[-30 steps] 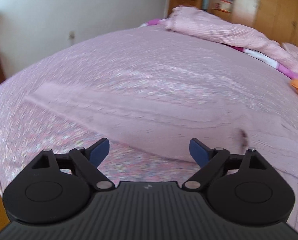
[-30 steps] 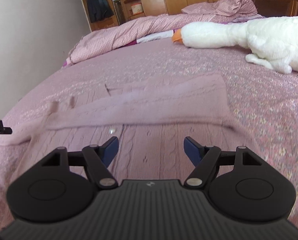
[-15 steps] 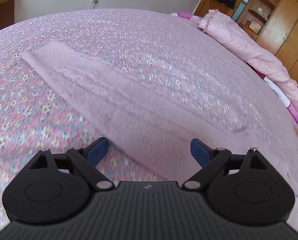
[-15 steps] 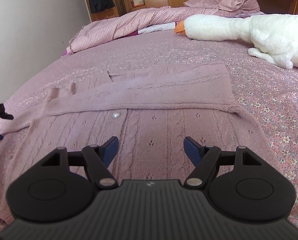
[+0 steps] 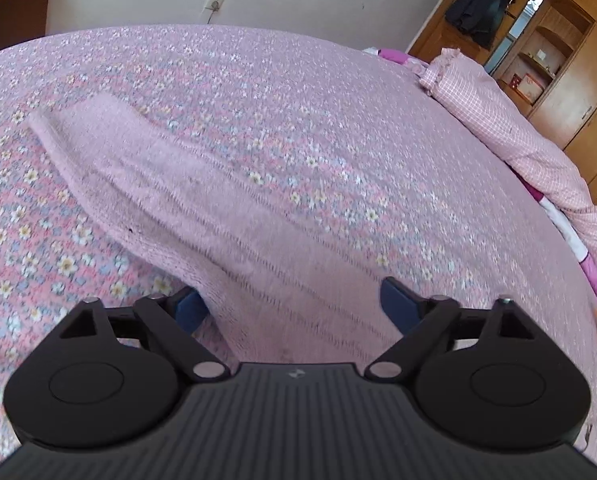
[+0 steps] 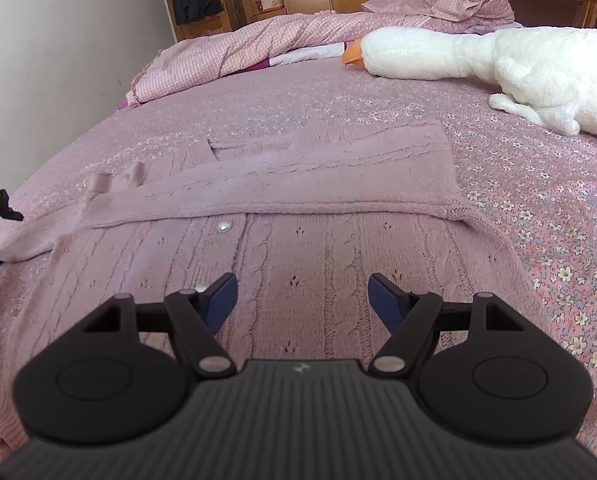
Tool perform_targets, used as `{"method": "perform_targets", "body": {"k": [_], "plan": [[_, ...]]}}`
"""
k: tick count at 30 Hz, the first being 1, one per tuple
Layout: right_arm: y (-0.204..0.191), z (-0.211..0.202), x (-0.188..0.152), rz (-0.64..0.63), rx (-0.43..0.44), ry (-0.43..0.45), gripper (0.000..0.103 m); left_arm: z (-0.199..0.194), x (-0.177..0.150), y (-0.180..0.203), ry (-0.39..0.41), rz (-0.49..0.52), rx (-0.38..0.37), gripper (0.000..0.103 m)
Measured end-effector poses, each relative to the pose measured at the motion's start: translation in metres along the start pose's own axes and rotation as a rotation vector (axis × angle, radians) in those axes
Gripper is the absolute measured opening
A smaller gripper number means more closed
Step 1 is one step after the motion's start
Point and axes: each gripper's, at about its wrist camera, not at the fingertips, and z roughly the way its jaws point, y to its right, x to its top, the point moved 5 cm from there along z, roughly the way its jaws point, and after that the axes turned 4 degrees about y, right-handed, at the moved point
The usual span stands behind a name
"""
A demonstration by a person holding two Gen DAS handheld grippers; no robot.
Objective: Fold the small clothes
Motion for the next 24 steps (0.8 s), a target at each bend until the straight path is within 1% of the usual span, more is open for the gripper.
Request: {"method": "perform_targets", "body": {"k": [1,3,4,6,7,9,13,16,20,24], "plan": [[0.0,0.0,0.0,-0.001,-0.001,0.0,0.074,0.0,0.002,0.002,0.006,0.017,0.0,0.055],[0.0,-0.001,0.0,-0.003,-0.003,0.002,0.074,-0.002,0.006,0.008,0.01,0.058,-0.021,0.031],[0.001,-0.001,0.001,-0.002,-0.005,0.005,0.074,-0.005,0.007,0.009,0.02,0.062,-0.036,0.025],[0.002,-0.001,0.001,0.003,-0.008,0.009,0.074,-0.013,0.01,0.015,0.047,0.086,-0.062,0.019],[0.002,0.0,0.002,0.007,-0.01,0.009,0.074,-0.017,0.011,0.018,0.065,0.1,-0.072,0.017],[0.002,0.0,0.002,0.011,-0.007,0.009,0.074,-0.026,0.014,0.024,0.095,0.118,-0.098,0.016],[0.002,-0.001,0.001,0.005,-0.004,0.013,0.074,-0.043,0.017,0.039,0.131,0.135,-0.159,0.015],[0.003,-0.002,0.003,0.012,-0.005,0.019,0.074,-0.054,0.02,0.052,0.142,0.138,-0.209,0.015],[0.005,-0.003,0.004,0.019,-0.008,0.029,0.074,-0.066,0.021,0.072,0.135,0.146,-0.301,0.015],[0.008,-0.004,0.003,0.029,-0.01,0.029,0.074,-0.08,0.017,0.094,0.141,0.19,-0.359,0.015]]}}
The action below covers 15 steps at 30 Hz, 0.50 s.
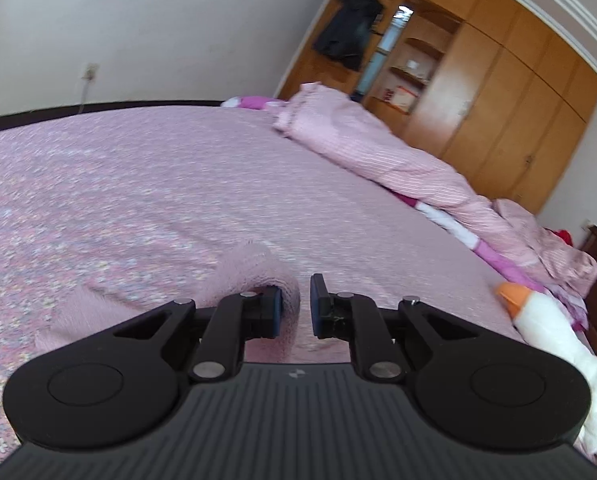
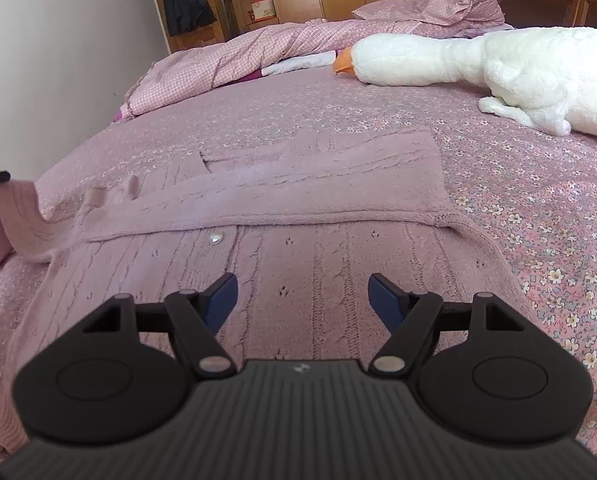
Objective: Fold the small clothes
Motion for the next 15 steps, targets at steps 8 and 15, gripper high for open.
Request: {"method": "perform_targets", "body": {"k": [8,15], "plan": [[0.003,-0.001,0.002,0.021,0.013,0.013,0.074,-0.013,-0.003,0.064,-0.005,0.076,-0.119,0.015],[0.005,0.001,0.001,0.036,0.022,0.012,0.074,-0.023,-0.014,0.119,-0.035,0.119,-0.222,0.015]]}}
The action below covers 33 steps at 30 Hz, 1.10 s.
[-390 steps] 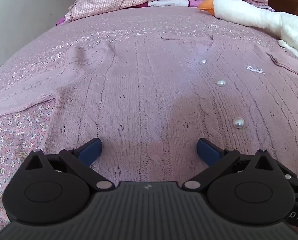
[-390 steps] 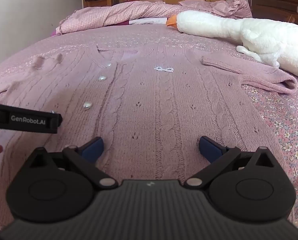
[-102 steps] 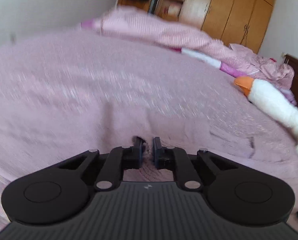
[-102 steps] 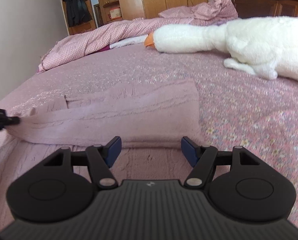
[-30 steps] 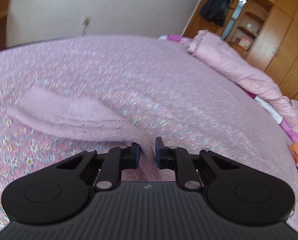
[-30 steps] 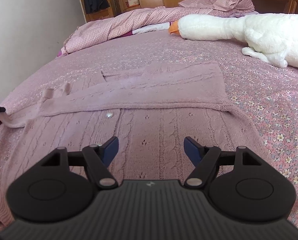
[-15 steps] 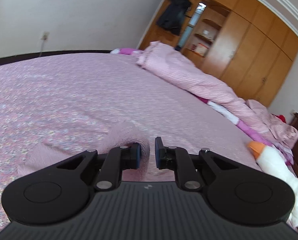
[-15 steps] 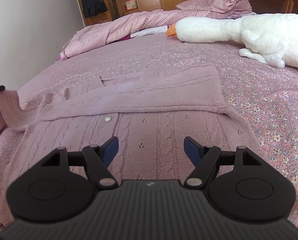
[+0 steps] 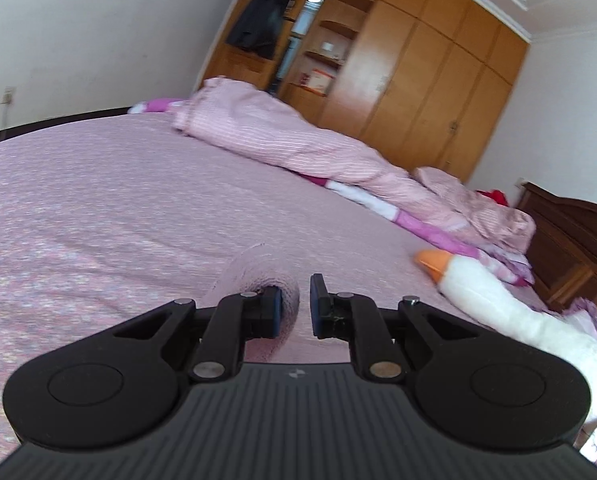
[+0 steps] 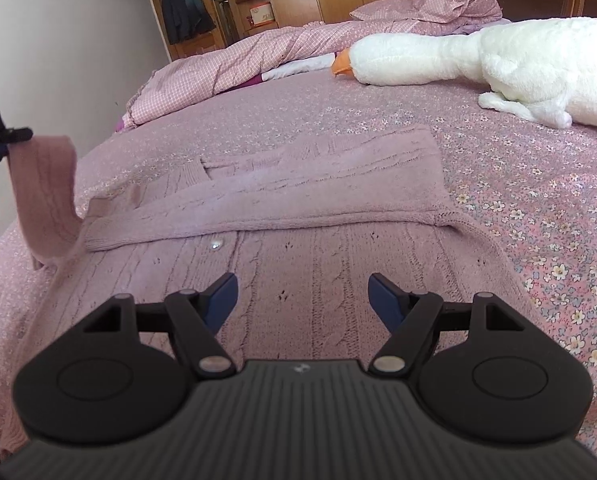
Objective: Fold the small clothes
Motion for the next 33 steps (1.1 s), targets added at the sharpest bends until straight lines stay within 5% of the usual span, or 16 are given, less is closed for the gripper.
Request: {"method": "perform_targets", "body": {"k": [11,18,26,30,33], "plan": [[0.012,-0.001,0.002,0.03,-0.006,0.007,0.074,0.021,-0.023,0.12,-0.048,0.072,-0.186,0.015],[0.027,-0.002,0.0,0.057,-0.022,0.007,0.074,0.056,-0.098,0.171,-0.218,0.127,-0.226,0.015],[0.034,0.001,-0.005,0.081,-0.028,-0.008,0.074,0.093,-0.185,0.152,-0.469,0.13,-0.188,0.018],[0.038,0.002,-0.004,0.1,-0.027,-0.011,0.074,0.087,-0.204,0.144,-0.527,0.125,-0.168,0.056],[0.039,0.001,-0.003,0.105,-0.027,-0.004,0.074,0.069,-0.203,0.137,-0.515,0.179,-0.151,0.068]]}}
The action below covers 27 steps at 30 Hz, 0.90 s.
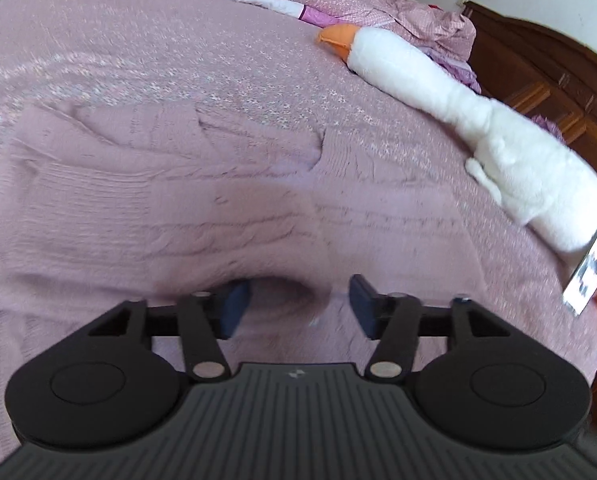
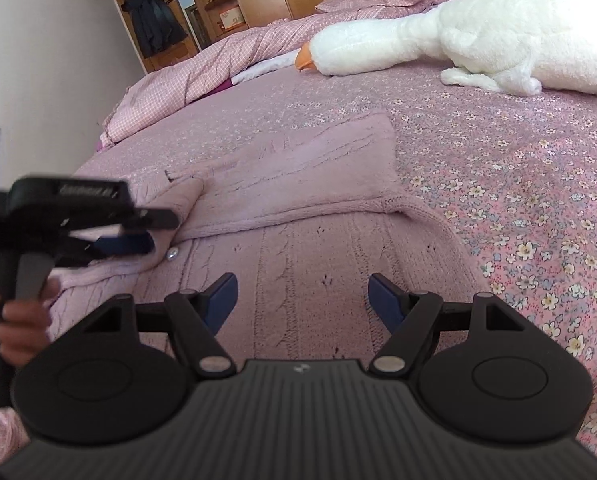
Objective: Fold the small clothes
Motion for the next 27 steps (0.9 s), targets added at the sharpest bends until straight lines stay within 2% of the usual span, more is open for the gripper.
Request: {"method": "perform_targets", "body": {"k": [4,8,17,27], "plan": [[-0.002,0.0,0.004,0.012,0.013,0.004,0.074,-0.024,-0.008,-0.008,0.008,0.058,0.061,0.075],[-0.01,0.002,0.007,0.011,0.039,-0.003,0.074,-0.052,-0.011,-0.026,0.023,0.072,0.119,0.076],[-0.046,0.03,0.039,0.031,0.167,-0.051,0.074,-0.091,-0.011,-0.084,0.058,0.036,0.265,0.077],[-0.074,0.066,0.057,0.108,0.218,-0.107,0.074,-0.102,-0.019,-0.122,0.048,-0.027,0.335,0.077]]}}
